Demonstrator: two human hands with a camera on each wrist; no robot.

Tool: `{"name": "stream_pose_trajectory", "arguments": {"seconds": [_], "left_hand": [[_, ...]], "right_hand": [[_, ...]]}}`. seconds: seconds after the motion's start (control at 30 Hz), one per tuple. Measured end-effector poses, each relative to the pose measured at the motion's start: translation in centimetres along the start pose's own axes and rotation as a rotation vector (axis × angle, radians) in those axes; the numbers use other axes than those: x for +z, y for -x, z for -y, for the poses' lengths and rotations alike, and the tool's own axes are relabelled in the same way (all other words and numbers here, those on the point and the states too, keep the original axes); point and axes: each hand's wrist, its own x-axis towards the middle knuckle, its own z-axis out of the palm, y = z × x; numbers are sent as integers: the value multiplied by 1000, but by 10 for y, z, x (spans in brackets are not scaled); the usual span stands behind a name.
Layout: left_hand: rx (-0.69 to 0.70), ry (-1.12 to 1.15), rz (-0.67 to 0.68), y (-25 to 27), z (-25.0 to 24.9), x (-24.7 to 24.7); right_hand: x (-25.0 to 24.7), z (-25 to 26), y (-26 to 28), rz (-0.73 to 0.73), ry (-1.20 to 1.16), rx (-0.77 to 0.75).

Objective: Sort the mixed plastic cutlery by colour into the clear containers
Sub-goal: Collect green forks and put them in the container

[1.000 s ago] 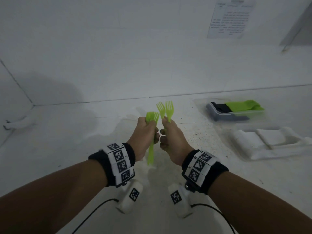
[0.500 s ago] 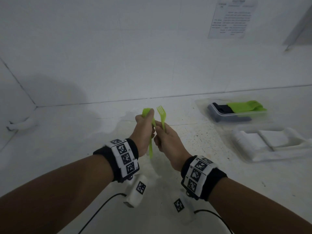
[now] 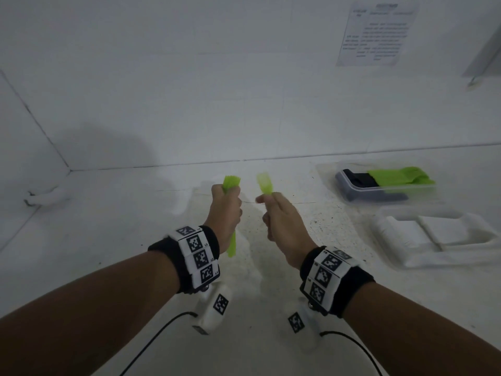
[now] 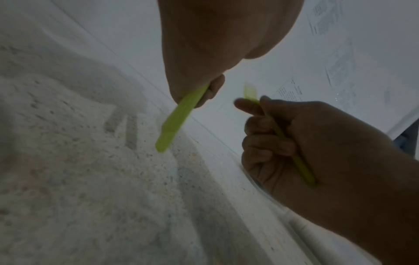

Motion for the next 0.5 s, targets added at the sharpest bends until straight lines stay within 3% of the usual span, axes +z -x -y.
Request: {"name": "stream_pose_trajectory", "arguments": {"seconds": [0.2,0.33,0.5], "left_hand": [[-66,34,24,7,0,4],[-78,33,31,11,-2,1],[-35,36,72,18,-5,4]], "right_hand": [[1,-8,-3,72,344,-145],[-3,-8,-4,80,211,-61],[3,5,-3,139,-41,-86]]}}
